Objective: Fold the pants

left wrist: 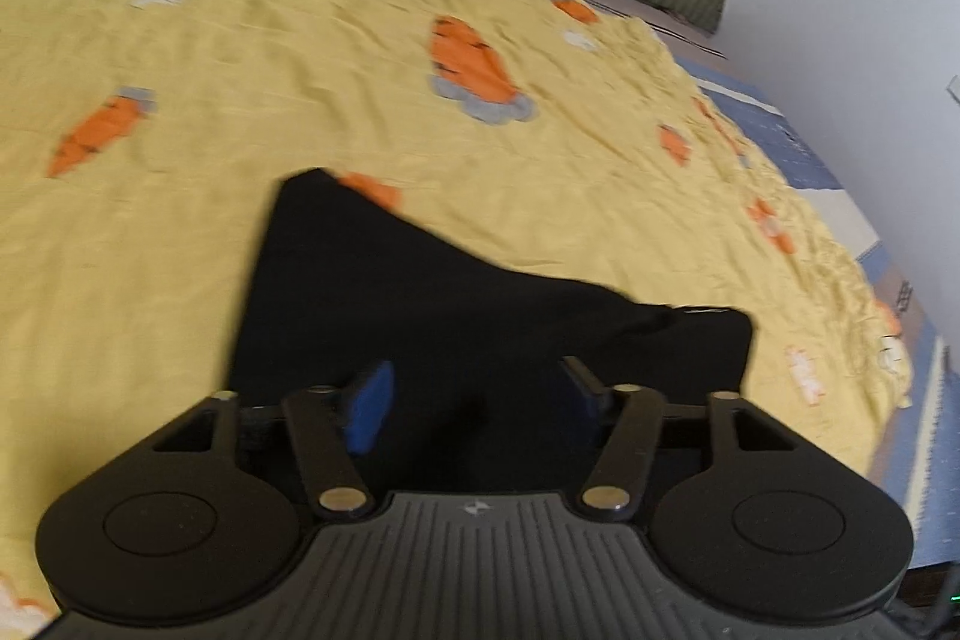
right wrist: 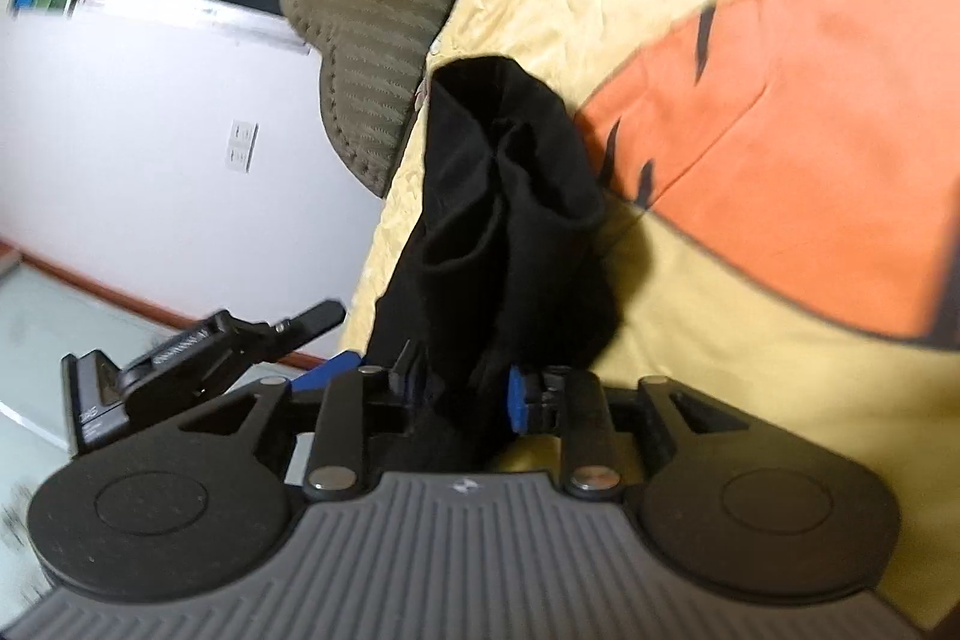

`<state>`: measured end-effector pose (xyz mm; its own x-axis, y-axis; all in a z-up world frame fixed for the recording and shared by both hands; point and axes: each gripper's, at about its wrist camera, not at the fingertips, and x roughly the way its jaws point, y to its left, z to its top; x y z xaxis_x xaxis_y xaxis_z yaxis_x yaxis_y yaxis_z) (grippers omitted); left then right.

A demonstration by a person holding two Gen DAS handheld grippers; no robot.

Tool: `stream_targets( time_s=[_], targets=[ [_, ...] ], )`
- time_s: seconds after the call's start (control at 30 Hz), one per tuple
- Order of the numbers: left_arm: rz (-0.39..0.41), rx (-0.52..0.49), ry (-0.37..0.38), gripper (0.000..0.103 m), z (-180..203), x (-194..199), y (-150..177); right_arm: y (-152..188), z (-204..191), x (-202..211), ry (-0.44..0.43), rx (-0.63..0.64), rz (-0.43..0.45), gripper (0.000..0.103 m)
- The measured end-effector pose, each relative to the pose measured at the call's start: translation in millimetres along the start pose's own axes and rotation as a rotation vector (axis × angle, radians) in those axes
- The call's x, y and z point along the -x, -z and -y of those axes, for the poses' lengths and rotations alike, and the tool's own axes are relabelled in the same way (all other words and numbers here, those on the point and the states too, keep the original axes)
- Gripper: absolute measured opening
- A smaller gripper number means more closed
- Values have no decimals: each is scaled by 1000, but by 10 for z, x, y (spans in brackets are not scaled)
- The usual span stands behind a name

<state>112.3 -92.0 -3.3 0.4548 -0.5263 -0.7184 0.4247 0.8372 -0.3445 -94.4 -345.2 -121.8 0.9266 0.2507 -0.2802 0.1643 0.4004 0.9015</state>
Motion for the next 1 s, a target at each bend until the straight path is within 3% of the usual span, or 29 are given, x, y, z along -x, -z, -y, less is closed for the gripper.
stream_targets(
  time_s=[0.1,0.2,0.3,0.47,0.7,0.73,0.77,0.87,1.0],
  targets=[
    [3,-31,-19,65,-111,64,139,32,-114,342,108,120,45,35],
    [-18,-55,-11,65,-154,62,272,16,-250,615,217,235,151,37],
    [-14,-71,-24,65,-153,69,366,-59,-388,641,203,322,187,37],
    [-5,-95,-31,65,-116,117,421,-121,-567,309,192,431,146,37],
    [0,-89,-35,69,-100,109,435,-2,-797,220,254,639,115,35],
    [2,-90,-38,69,-88,110,438,-8,-824,187,268,671,104,30],
    [3,-93,-39,69,-74,113,444,-18,-838,168,280,686,95,17],
    [9,-95,-42,69,-75,145,437,-57,-862,211,282,706,82,8],
    [17,-84,-34,69,-97,162,423,-2,-954,408,335,795,134,6]
  ],
)
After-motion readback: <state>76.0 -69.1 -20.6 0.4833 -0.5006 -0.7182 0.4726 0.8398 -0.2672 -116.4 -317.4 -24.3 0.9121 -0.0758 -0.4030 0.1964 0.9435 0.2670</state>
